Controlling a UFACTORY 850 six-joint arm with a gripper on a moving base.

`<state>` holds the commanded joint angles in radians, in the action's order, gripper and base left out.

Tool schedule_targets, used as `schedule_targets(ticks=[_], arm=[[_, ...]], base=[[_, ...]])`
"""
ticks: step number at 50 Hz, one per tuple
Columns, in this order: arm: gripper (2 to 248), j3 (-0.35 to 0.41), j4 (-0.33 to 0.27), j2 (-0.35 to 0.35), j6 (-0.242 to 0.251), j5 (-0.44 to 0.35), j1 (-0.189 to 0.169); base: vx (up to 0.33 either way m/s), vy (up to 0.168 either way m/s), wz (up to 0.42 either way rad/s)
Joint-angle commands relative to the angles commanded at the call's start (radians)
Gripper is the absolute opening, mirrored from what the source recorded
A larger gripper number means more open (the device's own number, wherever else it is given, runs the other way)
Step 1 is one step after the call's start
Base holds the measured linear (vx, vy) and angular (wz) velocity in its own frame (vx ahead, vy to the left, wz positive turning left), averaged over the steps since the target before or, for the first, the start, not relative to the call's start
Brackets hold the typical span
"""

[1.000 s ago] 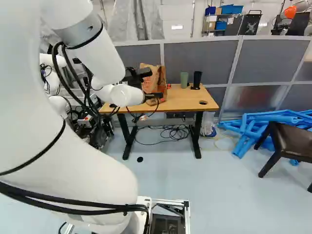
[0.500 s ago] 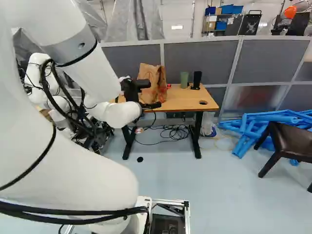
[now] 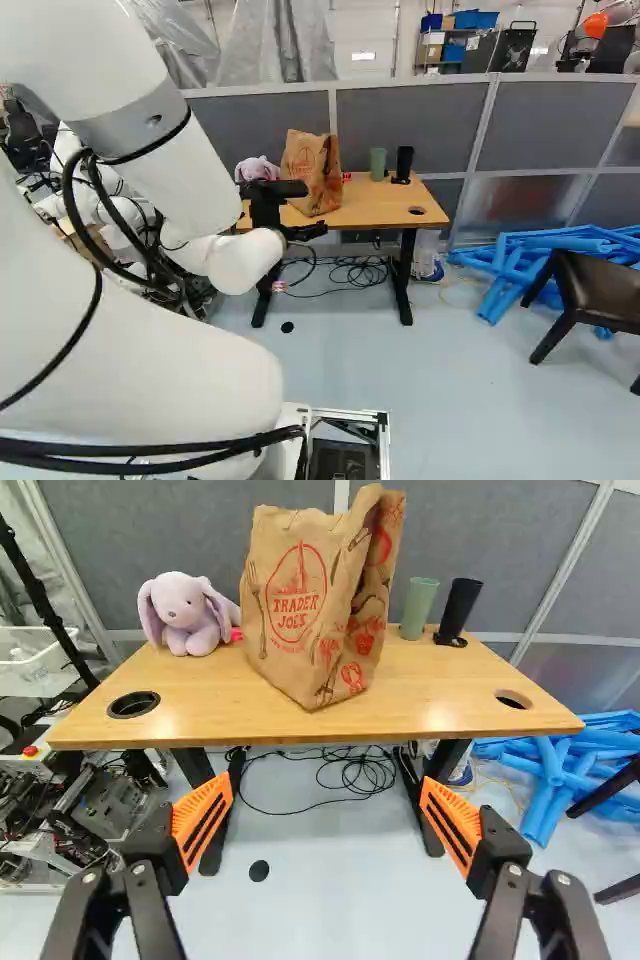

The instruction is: Pick up the bag on the ground and place it on the table

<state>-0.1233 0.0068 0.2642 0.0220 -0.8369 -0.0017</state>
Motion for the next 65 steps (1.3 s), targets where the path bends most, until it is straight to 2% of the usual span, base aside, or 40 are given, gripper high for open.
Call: schedule_targets(ticks=[20, 65], arm=[[247, 0.035, -0.007, 0.014, -0.021, -0.034, 0.002], [247, 0.036, -0.007, 0.015, -0.022, -0.036, 0.002]], base=[[0.0, 0.0, 0.0], [0.0, 0.0, 0.0]])
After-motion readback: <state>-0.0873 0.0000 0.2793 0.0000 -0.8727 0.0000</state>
